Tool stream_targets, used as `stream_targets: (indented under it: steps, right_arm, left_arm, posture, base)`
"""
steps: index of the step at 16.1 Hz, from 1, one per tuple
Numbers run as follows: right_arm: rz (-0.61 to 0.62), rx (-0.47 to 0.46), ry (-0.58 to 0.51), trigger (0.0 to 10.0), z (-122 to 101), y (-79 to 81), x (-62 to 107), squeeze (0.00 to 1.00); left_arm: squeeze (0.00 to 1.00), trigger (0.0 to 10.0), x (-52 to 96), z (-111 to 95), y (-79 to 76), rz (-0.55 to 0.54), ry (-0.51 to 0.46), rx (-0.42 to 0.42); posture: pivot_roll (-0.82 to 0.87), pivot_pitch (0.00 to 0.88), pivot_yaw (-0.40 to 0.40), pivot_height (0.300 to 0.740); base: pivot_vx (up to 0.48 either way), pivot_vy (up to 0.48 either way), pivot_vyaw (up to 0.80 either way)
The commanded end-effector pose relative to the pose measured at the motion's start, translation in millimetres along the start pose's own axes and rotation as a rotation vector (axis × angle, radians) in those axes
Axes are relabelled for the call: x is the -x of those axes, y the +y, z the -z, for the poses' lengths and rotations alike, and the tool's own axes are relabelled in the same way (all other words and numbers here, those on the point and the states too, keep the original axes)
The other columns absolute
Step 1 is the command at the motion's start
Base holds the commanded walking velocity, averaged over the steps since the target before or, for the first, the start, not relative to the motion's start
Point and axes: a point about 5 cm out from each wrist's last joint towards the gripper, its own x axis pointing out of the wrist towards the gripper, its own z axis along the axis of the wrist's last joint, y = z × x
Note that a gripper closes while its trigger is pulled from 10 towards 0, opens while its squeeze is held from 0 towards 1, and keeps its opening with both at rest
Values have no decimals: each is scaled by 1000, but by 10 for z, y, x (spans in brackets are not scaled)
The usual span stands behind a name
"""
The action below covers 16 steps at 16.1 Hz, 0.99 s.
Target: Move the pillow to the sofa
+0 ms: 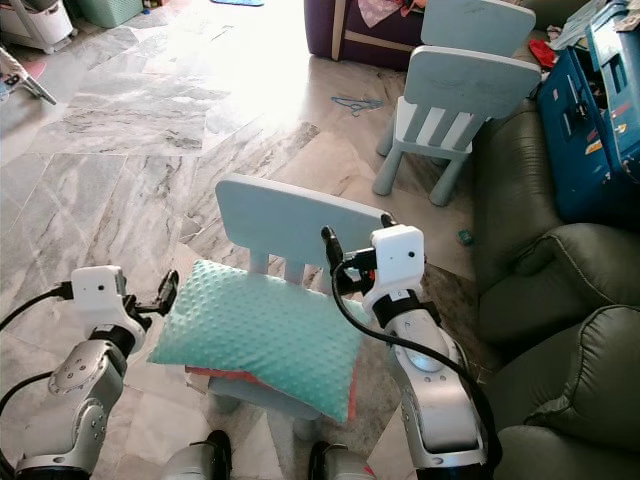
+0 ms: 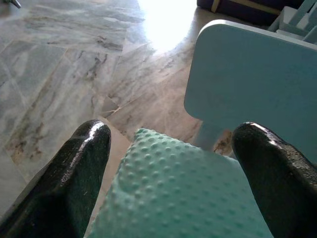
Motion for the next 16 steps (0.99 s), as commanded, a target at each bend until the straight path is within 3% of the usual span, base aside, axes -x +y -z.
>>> stream_targets:
  steps: [1, 5, 8, 13, 16]
  right_arm:
    - [15, -9, 10, 10000, 8, -24, 34, 0]
    - [57, -42, 56, 10000, 95, -97, 114, 0]
    - [63, -43, 50, 10000, 69, -104, 83, 0]
    - [58, -45, 54, 10000, 68, -85, 76, 0]
    - [53, -44, 55, 10000, 70, -83, 75, 0]
  left_arm:
    - [0, 10000, 31, 43, -39, 32, 23, 22]
    - [0, 10000, 69, -8, -85, 67, -24, -9]
    - [0, 10000, 67, -3, -100, 85, -13, -8]
    - [0, 10000, 71, -12, -167, 117, -19, 6]
    - [0, 10000, 74, -10, -174, 118, -18, 7]
  posture:
    - [-22, 220, -59, 740]
    - [-25, 229, -60, 740]
    - [-27, 229, -58, 740]
    - [-29, 234, -60, 740]
    - [-28, 237, -61, 740]
  base:
    - [0, 0, 0]
    - [0, 0, 0]
    - [0, 0, 0]
    - [0, 0, -724]
    - [0, 0, 0]
